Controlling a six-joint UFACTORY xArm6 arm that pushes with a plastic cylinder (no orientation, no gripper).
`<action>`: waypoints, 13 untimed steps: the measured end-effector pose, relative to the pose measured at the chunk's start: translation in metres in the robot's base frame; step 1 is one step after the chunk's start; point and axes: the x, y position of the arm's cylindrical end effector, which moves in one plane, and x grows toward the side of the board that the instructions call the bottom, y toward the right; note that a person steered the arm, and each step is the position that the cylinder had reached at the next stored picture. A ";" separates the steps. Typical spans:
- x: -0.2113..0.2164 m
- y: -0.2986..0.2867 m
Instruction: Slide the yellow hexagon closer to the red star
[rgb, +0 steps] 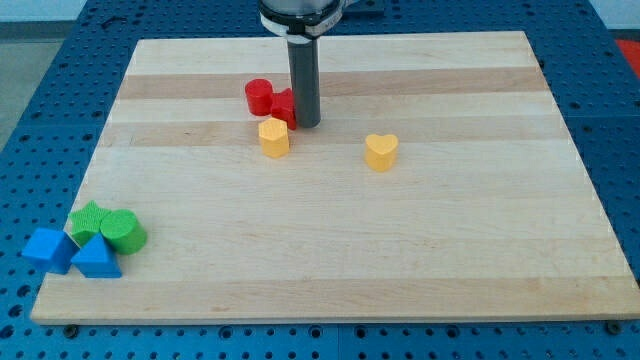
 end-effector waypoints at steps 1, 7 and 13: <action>0.027 0.000; 0.047 -0.113; 0.048 -0.022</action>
